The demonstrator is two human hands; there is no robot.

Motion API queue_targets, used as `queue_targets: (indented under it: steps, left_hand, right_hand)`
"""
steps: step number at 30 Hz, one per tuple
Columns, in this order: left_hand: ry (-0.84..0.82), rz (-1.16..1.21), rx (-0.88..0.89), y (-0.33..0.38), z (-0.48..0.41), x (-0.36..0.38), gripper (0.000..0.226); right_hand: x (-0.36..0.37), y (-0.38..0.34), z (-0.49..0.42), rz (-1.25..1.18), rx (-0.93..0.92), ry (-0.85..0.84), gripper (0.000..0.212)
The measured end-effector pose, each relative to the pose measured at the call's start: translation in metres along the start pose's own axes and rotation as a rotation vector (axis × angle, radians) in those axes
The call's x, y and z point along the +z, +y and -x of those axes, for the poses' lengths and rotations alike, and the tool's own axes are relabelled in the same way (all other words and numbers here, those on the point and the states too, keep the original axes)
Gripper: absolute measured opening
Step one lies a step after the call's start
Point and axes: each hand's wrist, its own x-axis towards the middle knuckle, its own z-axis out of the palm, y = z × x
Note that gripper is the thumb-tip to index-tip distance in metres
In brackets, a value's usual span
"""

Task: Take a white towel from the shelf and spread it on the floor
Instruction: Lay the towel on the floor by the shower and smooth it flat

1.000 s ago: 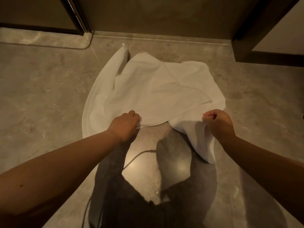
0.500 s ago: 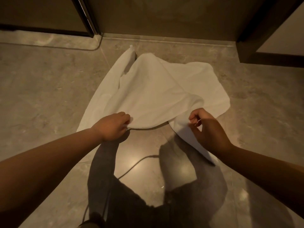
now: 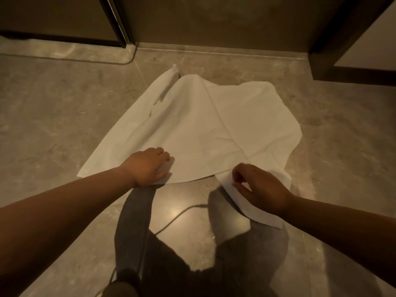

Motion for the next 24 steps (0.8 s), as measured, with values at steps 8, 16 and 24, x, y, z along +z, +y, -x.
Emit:
queue_targets:
  steps: [8,16,24]
  left_hand:
    - [0.020,0.002,0.131,0.046,-0.040,-0.002,0.067]
    - [-0.001,-0.042,0.102,0.055,-0.051,0.002,0.054]
    - [0.005,-0.062,0.122,0.043,-0.037,0.011,0.055]
  right_hand:
    - [0.000,0.042,-0.007,0.047,0.358,0.045,0.033]
    - [0.022,0.060,-0.003,0.267,0.387,-0.154,0.037]
    - [0.001,0.072,-0.001,0.334,0.405,-0.258,0.045]
